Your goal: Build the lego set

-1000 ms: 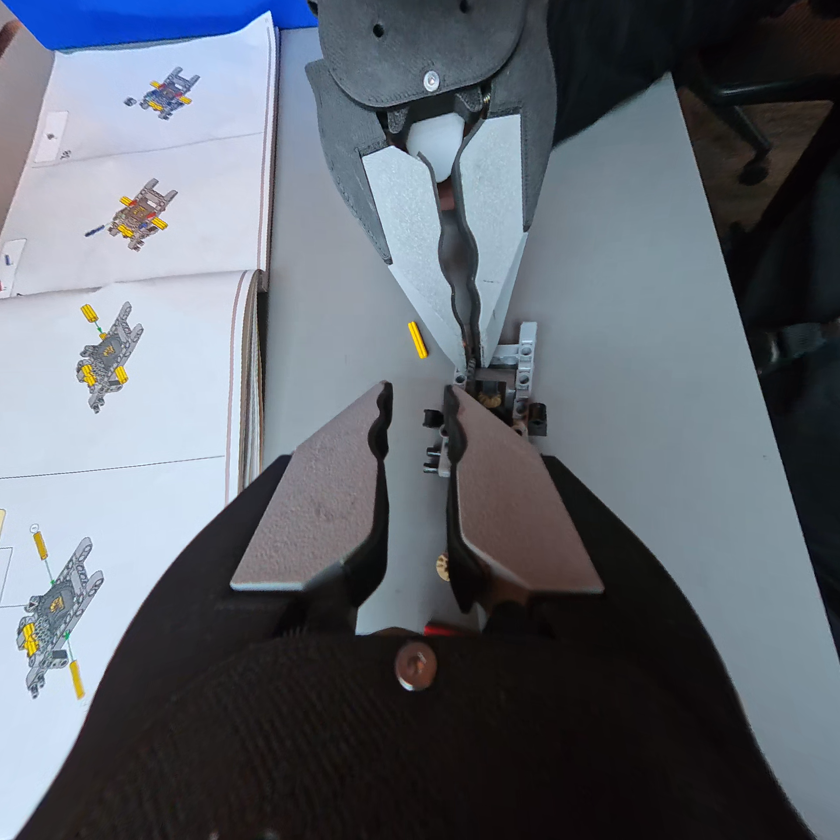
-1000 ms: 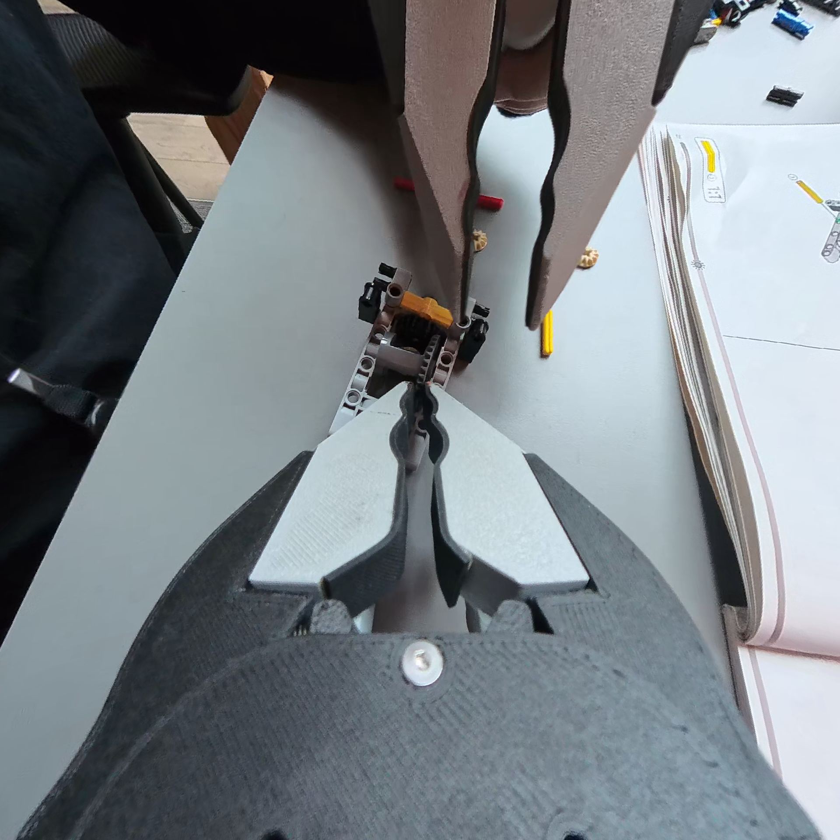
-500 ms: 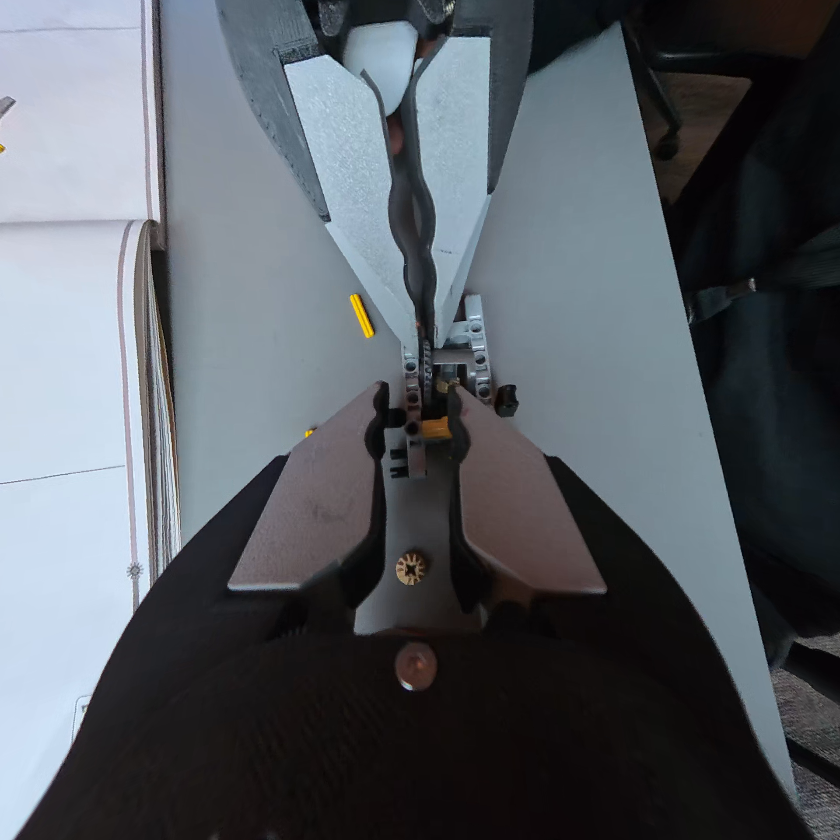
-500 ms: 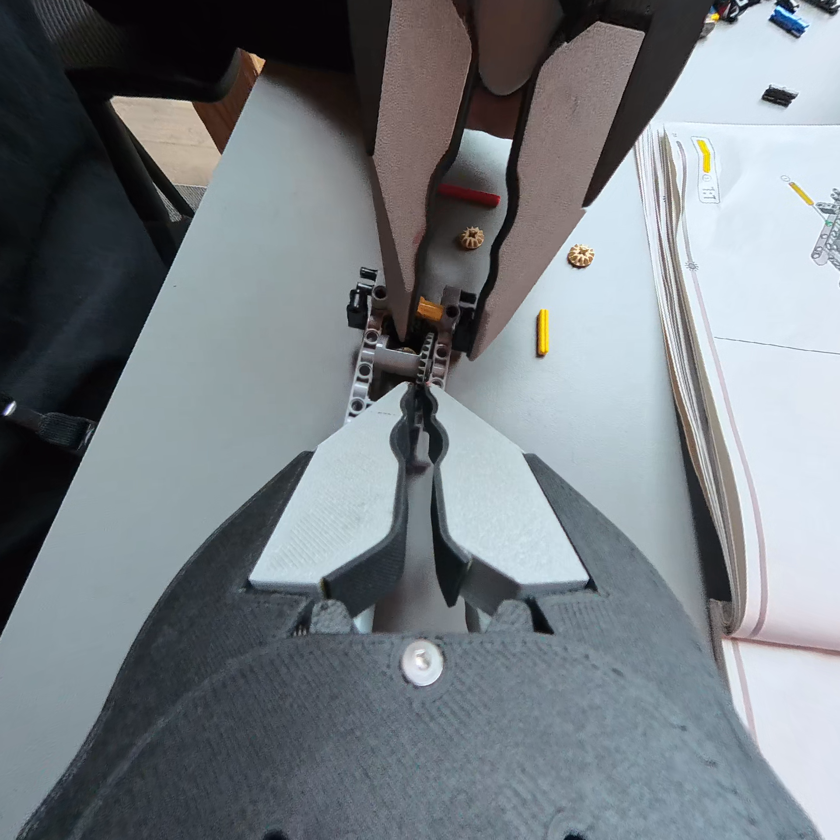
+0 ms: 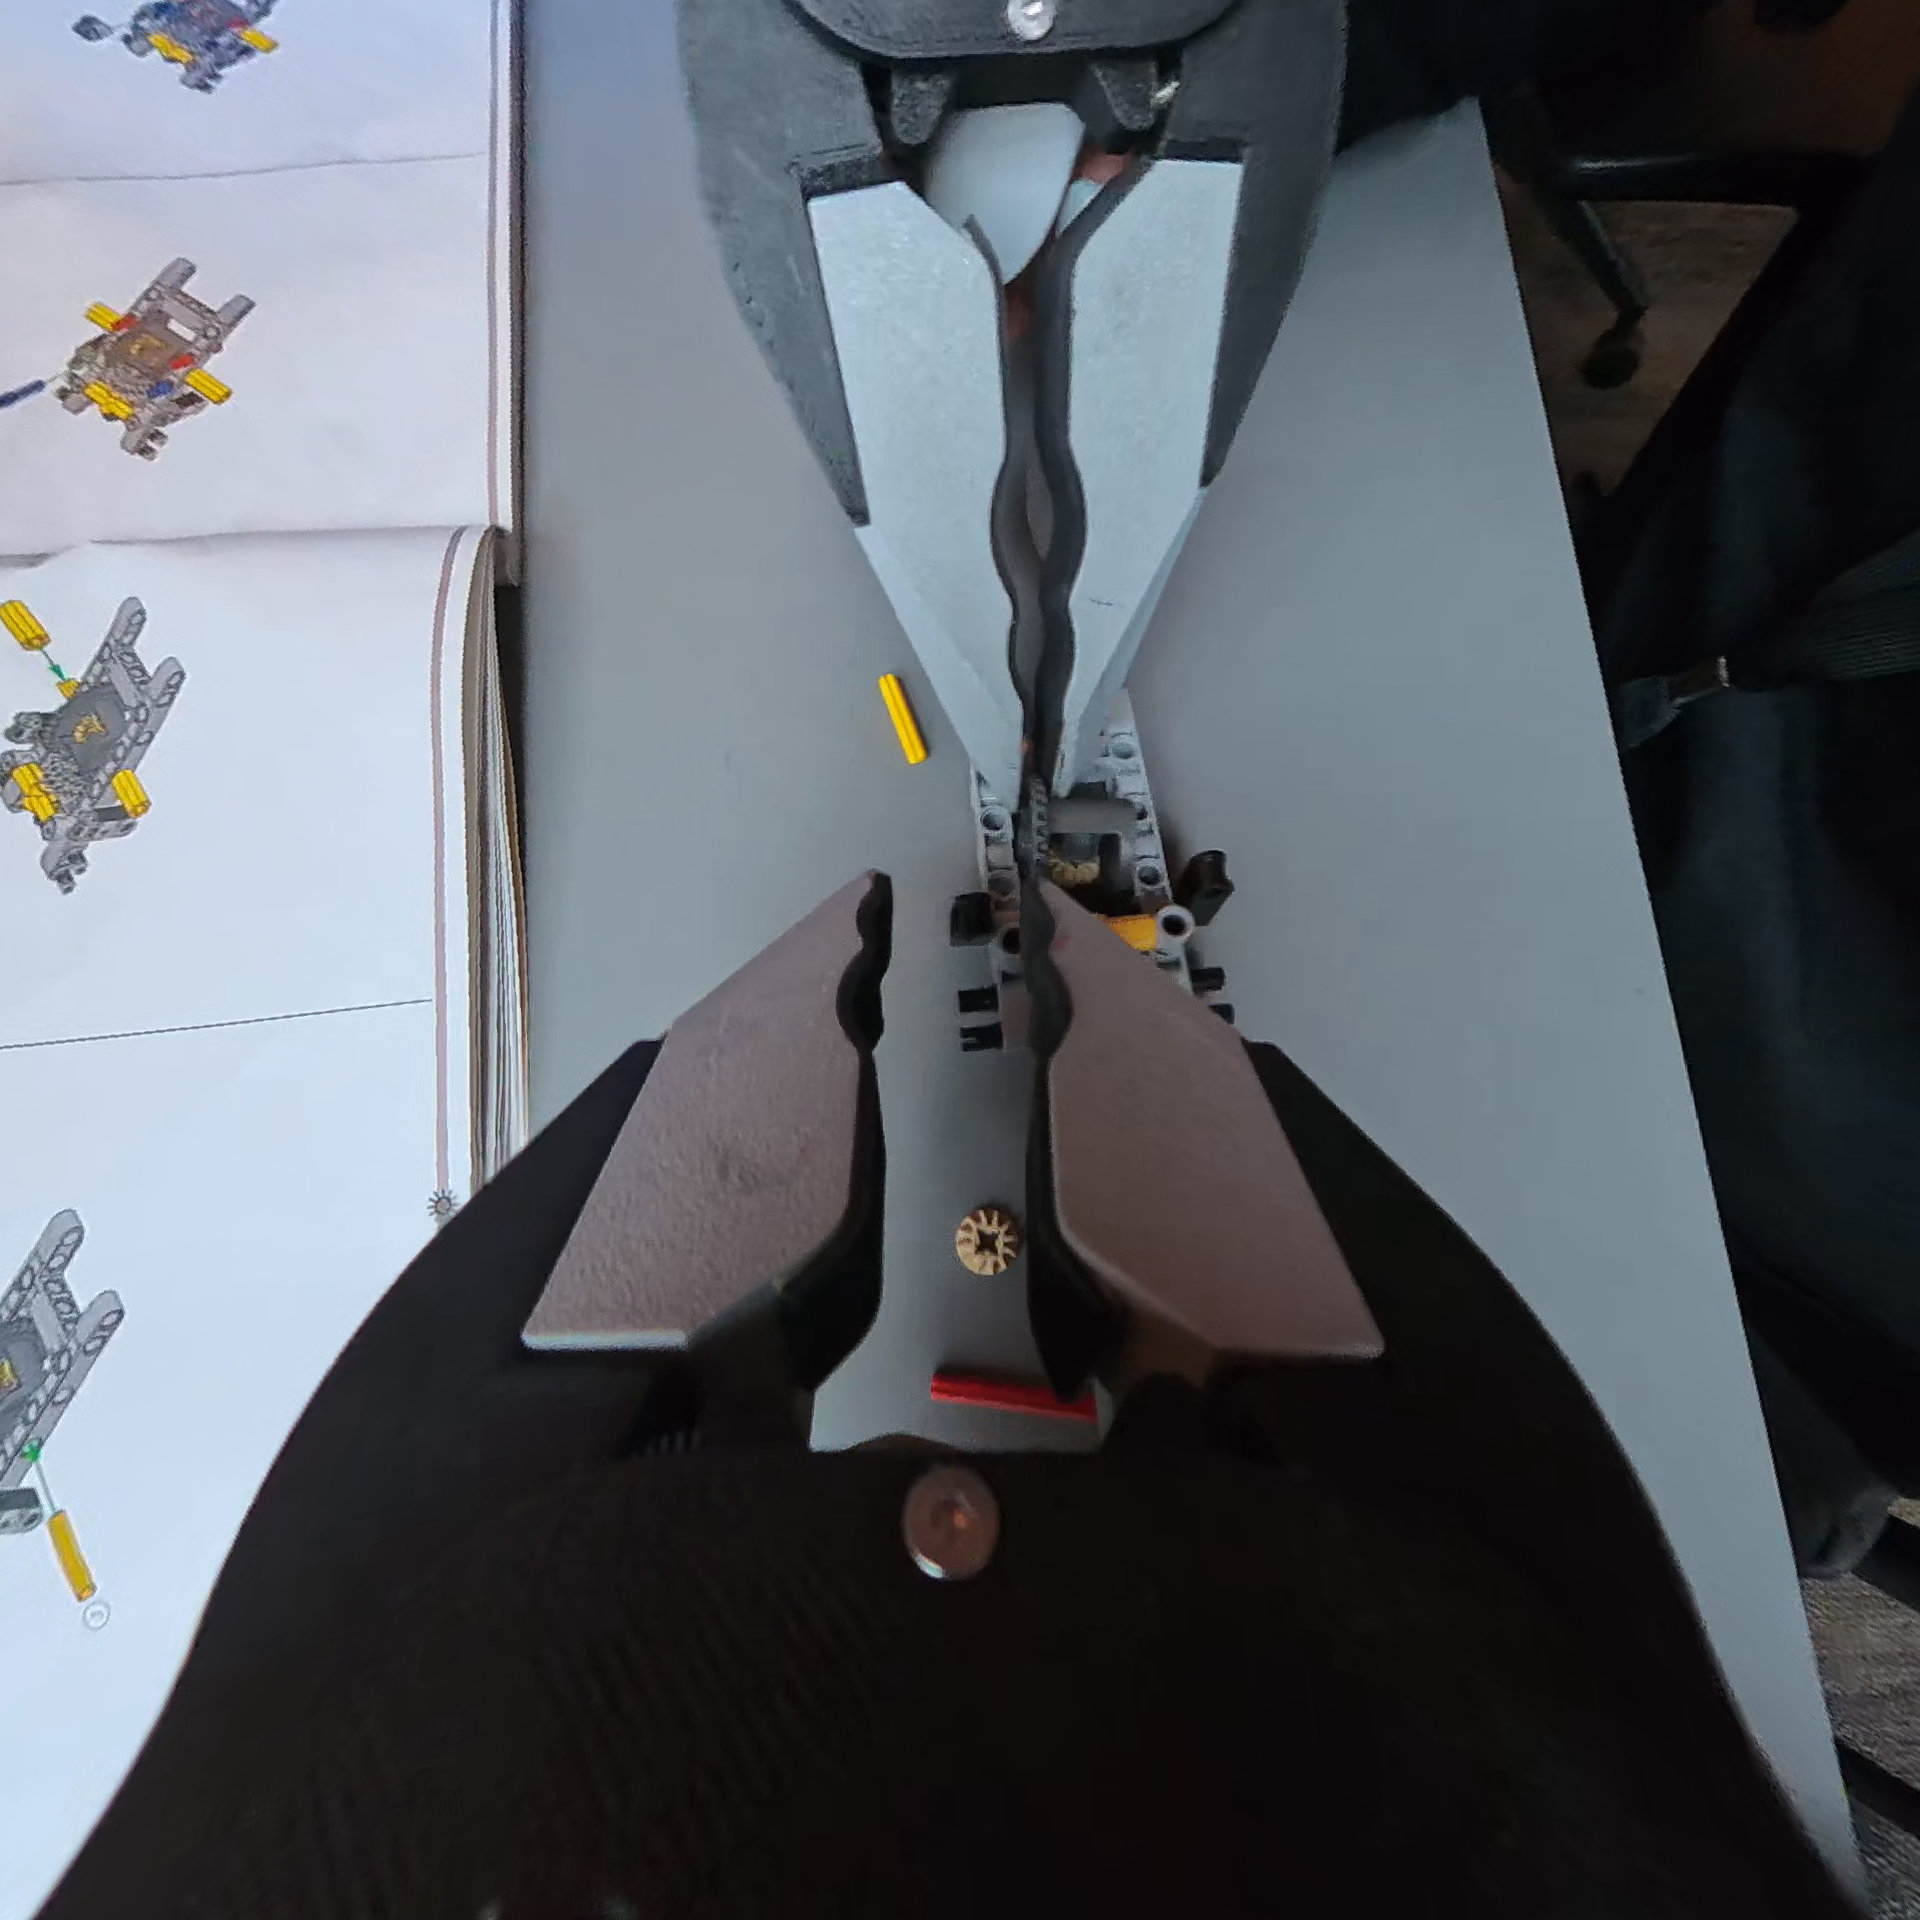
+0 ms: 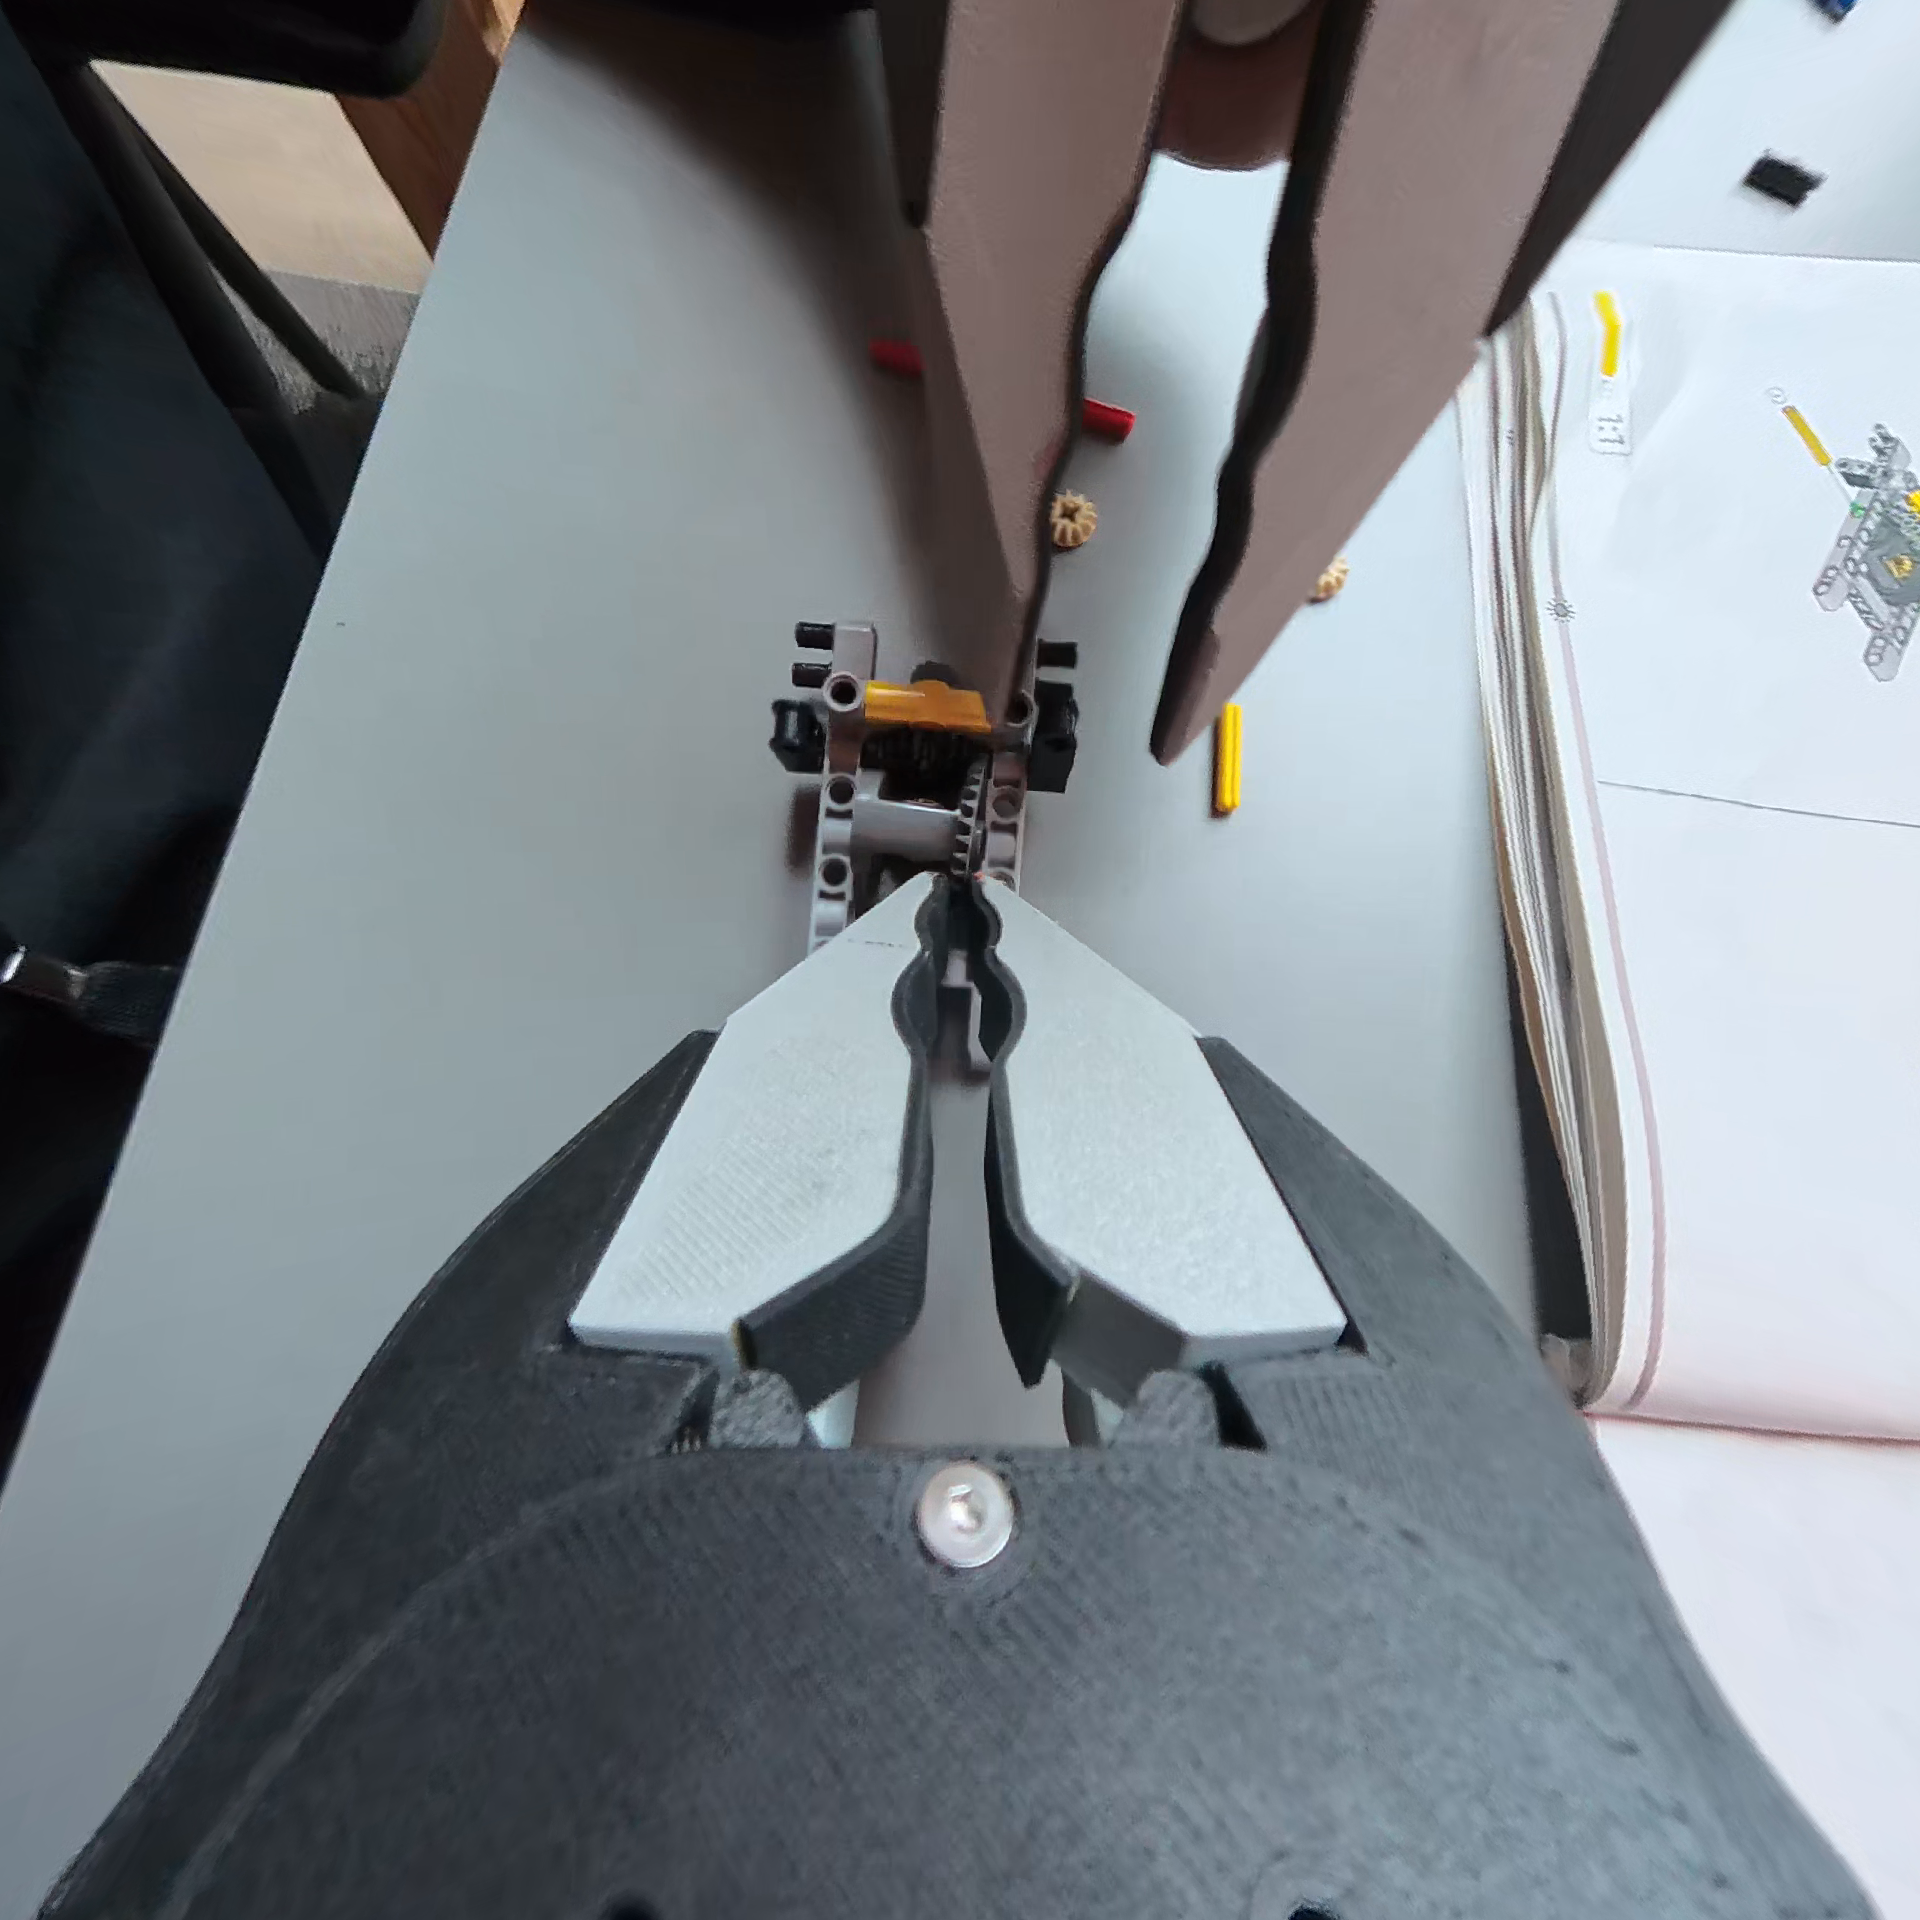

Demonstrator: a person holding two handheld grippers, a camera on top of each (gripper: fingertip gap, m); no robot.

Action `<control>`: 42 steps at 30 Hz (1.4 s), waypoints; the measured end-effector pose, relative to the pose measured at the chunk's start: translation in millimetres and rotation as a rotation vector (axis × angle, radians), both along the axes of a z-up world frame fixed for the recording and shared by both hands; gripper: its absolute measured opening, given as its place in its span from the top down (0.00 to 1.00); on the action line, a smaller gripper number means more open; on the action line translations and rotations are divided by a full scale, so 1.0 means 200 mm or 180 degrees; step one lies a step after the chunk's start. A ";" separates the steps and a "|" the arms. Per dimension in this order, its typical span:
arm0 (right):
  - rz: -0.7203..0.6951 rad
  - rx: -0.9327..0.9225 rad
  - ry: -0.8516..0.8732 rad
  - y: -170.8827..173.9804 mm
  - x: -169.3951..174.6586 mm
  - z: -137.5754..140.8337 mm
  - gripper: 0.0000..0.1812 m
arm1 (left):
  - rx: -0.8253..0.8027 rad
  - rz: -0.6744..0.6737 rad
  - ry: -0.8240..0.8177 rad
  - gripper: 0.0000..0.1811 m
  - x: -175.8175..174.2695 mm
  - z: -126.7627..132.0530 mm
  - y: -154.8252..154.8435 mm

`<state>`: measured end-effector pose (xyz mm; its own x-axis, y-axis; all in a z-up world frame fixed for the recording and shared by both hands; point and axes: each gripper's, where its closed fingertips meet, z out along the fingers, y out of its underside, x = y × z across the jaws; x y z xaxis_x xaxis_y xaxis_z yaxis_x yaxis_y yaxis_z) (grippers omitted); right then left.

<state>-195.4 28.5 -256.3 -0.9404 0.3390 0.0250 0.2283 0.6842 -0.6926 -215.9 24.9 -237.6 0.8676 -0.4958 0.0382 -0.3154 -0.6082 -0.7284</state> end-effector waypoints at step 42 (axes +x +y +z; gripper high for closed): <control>0.0111 0.0702 0.0431 0.03 0.01 -0.01 1.00 | -0.0093 -0.0210 -0.0259 0.98 0.13 -0.02 0.01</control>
